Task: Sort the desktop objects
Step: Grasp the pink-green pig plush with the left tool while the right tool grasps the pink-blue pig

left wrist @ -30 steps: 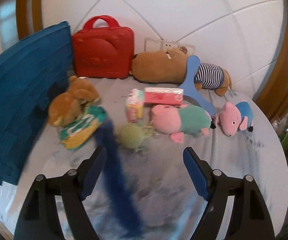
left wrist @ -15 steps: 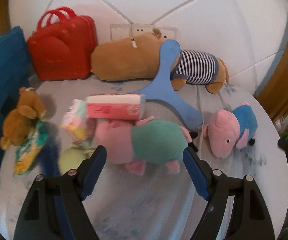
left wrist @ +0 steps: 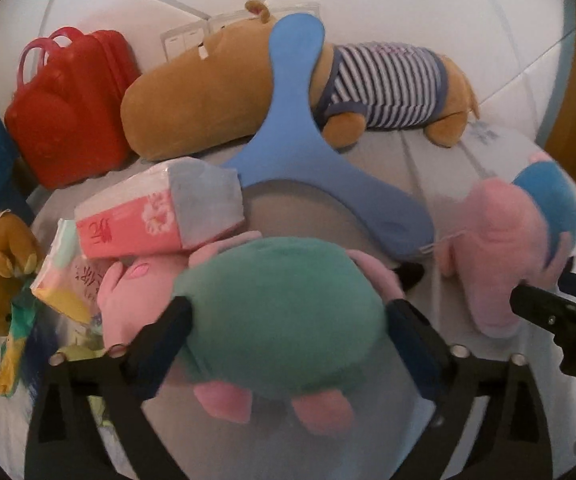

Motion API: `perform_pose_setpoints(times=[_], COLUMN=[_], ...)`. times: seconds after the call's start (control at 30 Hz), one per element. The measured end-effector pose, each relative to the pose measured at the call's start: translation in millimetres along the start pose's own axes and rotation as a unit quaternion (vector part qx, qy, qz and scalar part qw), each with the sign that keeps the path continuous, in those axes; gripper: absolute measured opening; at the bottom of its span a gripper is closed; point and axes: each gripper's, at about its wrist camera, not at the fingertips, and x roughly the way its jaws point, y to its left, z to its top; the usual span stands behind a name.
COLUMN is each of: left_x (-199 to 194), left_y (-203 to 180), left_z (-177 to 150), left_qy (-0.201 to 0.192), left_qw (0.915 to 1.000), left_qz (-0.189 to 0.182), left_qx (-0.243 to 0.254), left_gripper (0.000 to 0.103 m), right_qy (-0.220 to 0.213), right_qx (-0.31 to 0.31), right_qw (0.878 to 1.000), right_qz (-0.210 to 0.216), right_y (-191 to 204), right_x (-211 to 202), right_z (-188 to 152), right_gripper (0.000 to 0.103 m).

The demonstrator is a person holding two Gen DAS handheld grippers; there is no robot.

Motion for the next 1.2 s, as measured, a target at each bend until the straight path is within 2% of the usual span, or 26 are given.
perform_pose_setpoints(times=[0.1,0.17,0.23,0.3,0.4,0.53,0.63,0.73,0.8,0.87,0.9,1.0,1.07,1.2], left_x=[2,0,-4,-8,-17,-31,-40,-51,-61,-73,-79,-87,-78,-40], left_y=[5,10,16,24,41,69,85,101,113,123,126,132,135,138], left_z=[-1,-1,-2,-6,-17,-42,-56,-67,-72,-68,-63,-47,-37,-22], left_qy=[-0.009,-0.013,-0.014,-0.011,0.002,0.03,0.052,0.063,0.066,0.054,0.044,0.021,0.024,0.062], left_qw=[0.9999,0.9998,0.9997,0.9995,0.9994,0.9991,0.9982,0.9971,0.9958,0.9949,0.9946,0.9921,0.99,0.9846], left_qz=[-0.001,-0.01,-0.021,-0.03,-0.034,-0.025,-0.013,0.012,0.026,0.023,0.021,0.022,0.017,0.034], left_qx=[-0.005,-0.007,-0.006,-0.007,-0.008,-0.014,-0.026,-0.041,-0.057,-0.081,-0.092,-0.121,-0.138,-0.16], left_gripper=[0.101,0.094,0.086,0.083,0.079,0.077,0.072,0.072,0.072,0.072,0.073,0.087,0.087,0.087], right_qy=[0.006,0.008,0.003,0.001,0.004,0.019,0.037,0.049,0.045,0.033,0.023,0.001,-0.006,-0.02], right_qx=[-0.004,-0.008,-0.014,-0.022,-0.042,-0.044,-0.04,-0.01,0.019,0.03,0.034,0.045,0.063,0.107], right_qw=[1.0,1.0,1.0,1.0,0.999,0.998,0.995,0.995,0.996,0.997,0.998,0.998,0.998,0.994], right_qz=[-0.019,-0.012,0.0,0.013,-0.003,-0.032,-0.082,-0.089,-0.07,-0.061,-0.057,-0.036,-0.014,0.014], right_y=[3,1,-1,-3,-7,-32,-55,-83,-97,-101,-100,-91,-83,-65], right_x=[20,27,26,18,4,-21,-34,-50,-66,-79,-85,-93,-91,-77], right_z=[2,1,-2,-6,-16,-37,-54,-66,-69,-66,-62,-49,-39,-13], right_gripper=[0.103,0.102,0.086,0.074,0.072,0.072,0.072,0.072,0.074,0.084,0.092,0.096,0.102,0.103])
